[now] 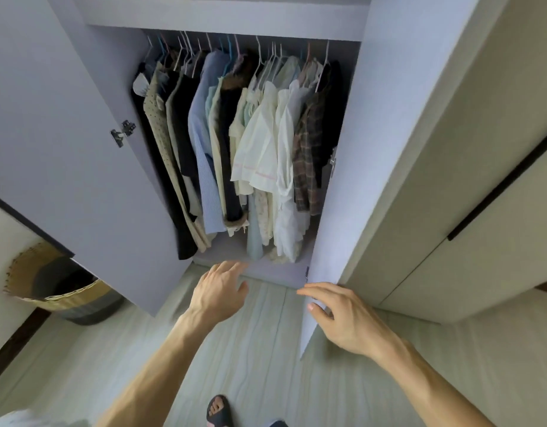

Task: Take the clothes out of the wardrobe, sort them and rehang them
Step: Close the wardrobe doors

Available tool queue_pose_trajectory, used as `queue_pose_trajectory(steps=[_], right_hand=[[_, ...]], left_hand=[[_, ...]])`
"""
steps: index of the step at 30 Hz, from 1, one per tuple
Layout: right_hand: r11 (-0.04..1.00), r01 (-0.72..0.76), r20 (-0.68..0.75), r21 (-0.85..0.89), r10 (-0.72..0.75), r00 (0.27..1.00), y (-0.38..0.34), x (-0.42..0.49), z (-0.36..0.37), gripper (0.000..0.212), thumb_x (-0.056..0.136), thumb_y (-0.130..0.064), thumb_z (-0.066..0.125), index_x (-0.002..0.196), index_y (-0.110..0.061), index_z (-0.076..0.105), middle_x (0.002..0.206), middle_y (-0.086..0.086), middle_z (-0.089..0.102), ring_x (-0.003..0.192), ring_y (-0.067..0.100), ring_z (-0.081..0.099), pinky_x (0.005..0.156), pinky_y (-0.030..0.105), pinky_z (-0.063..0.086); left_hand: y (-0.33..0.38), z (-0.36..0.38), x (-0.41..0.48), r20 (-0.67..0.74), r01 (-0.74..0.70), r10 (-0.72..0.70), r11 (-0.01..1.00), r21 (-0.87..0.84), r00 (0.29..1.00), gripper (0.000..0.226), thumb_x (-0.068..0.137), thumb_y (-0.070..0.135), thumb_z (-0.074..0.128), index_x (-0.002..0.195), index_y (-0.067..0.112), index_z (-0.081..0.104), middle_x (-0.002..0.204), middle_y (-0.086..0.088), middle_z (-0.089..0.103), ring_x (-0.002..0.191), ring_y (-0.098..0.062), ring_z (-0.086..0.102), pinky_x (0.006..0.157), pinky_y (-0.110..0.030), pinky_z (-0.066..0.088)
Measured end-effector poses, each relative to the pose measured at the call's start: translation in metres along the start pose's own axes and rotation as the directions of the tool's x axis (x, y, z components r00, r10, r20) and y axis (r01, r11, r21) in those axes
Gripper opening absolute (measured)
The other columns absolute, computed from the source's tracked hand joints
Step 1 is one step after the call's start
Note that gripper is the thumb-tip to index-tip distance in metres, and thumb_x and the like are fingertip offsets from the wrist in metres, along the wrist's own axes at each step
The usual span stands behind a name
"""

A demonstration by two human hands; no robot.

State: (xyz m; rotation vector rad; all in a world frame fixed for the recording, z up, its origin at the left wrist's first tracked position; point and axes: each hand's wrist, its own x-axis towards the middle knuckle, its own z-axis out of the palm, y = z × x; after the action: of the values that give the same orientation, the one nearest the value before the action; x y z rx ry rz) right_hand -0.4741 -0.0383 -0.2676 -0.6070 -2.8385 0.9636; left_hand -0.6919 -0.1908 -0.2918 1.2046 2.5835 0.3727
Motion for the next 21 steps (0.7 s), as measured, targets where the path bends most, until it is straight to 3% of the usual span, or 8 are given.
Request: queue_pose_trajectory(steps=[3, 6, 10, 13, 15, 17, 19, 21], right_hand=[[0.997, 0.039, -0.081, 0.072, -0.033, 0.996, 0.017, -0.023, -0.034, 0.028, 0.095, -0.033, 0.053, 0.117, -0.027, 0.069, 0.115, -0.016, 0.069, 0.101, -0.002, 0.061, 0.094, 0.014, 0.044], [0.992, 0.066, -0.226, 0.105, -0.041, 0.973, 0.028, -0.029, -0.072, 0.014, 0.094, -0.032, 0.061, 0.106, -0.029, 0.068, 0.102, -0.019, 0.069, 0.096, -0.002, 0.063, 0.086, 0.025, 0.05], [0.959, 0.11, -0.412, 0.261, 0.007, 0.911, 0.027, -0.018, -0.109, 0.039, 0.088, -0.034, 0.073, 0.124, -0.029, 0.061, 0.118, -0.02, 0.064, 0.106, -0.003, 0.062, 0.093, 0.025, 0.052], [0.93, 0.185, -0.407, 0.317, -0.042, 0.913, 0.016, -0.009, -0.127, 0.066, 0.085, -0.048, 0.073, 0.141, -0.053, 0.039, 0.14, -0.028, 0.048, 0.124, -0.005, 0.051, 0.103, 0.022, 0.044], [0.922, 0.236, -0.386, 0.306, -0.106, 0.917, 0.011, -0.004, -0.135, 0.079, 0.083, -0.054, 0.072, 0.143, -0.065, 0.022, 0.152, -0.032, 0.031, 0.138, -0.005, 0.036, 0.113, 0.029, 0.036], [0.932, 0.253, -0.359, 0.258, -0.151, 0.921, 0.009, 0.001, -0.137, 0.083, 0.082, -0.06, 0.069, 0.142, -0.07, 0.012, 0.157, -0.036, 0.016, 0.144, -0.01, 0.021, 0.119, 0.03, 0.026], [0.941, 0.257, -0.337, 0.22, -0.174, 0.925, 0.008, 0.008, -0.134, 0.081, 0.082, -0.065, 0.065, 0.142, -0.07, 0.01, 0.156, -0.04, 0.007, 0.142, -0.017, 0.012, 0.118, 0.024, 0.02], [0.936, 0.286, -0.322, 0.207, -0.211, 0.923, 0.006, 0.017, -0.127, 0.079, 0.082, -0.067, 0.062, 0.144, -0.067, 0.012, 0.157, -0.038, 0.007, 0.143, -0.015, 0.012, 0.117, 0.022, 0.019]], left_hand=[[0.061, -0.01, -0.009, -0.134, -0.089, 0.064, 0.978, -0.19, 0.989, 0.045, 0.099, 0.031, 0.052, 0.144, 0.032, 0.047, 0.146, 0.009, 0.049, 0.134, -0.014, 0.044, 0.106, -0.027, 0.036], [0.123, -0.04, -0.016, -0.332, -0.253, 0.126, 0.893, -0.372, 0.935, 0.044, 0.099, 0.037, 0.054, 0.143, 0.032, 0.048, 0.14, 0.014, 0.053, 0.128, -0.001, 0.047, 0.102, -0.021, 0.042], [0.186, -0.083, -0.022, -0.55, -0.481, 0.178, 0.737, -0.475, 0.816, 0.054, 0.099, 0.045, 0.051, 0.15, 0.031, 0.038, 0.139, 0.013, 0.054, 0.124, -0.001, 0.054, 0.098, -0.015, 0.044], [0.214, -0.106, -0.019, -0.704, -0.621, 0.219, 0.684, -0.383, 0.675, 0.063, 0.098, 0.041, 0.053, 0.154, 0.027, 0.028, 0.141, 0.004, 0.056, 0.12, -0.006, 0.06, 0.1, -0.027, 0.048], [0.222, -0.112, -0.016, -0.781, -0.643, 0.224, 0.715, -0.275, 0.583, 0.07, 0.097, 0.04, 0.055, 0.156, 0.033, 0.019, 0.139, 0.001, 0.058, 0.114, -0.007, 0.063, 0.096, -0.027, 0.051], [0.224, -0.113, -0.014, -0.833, -0.627, 0.23, 0.76, -0.168, 0.502, 0.069, 0.097, 0.036, 0.055, 0.153, 0.044, 0.016, 0.136, -0.007, 0.062, 0.108, -0.01, 0.065, 0.093, -0.018, 0.05], [0.219, -0.11, -0.012, -0.865, -0.621, 0.279, 0.782, -0.047, 0.418, 0.058, 0.099, 0.027, 0.053, 0.15, 0.033, 0.026, 0.123, -0.018, 0.067, 0.104, -0.01, 0.064, 0.091, -0.005, 0.043], [0.21, -0.109, -0.011, -0.875, -0.589, 0.306, 0.807, 0.03, 0.374, 0.05, 0.102, 0.025, 0.047, 0.149, 0.022, 0.031, 0.11, -0.019, 0.07, 0.093, 0.009, 0.058, 0.085, 0.002, 0.037]])
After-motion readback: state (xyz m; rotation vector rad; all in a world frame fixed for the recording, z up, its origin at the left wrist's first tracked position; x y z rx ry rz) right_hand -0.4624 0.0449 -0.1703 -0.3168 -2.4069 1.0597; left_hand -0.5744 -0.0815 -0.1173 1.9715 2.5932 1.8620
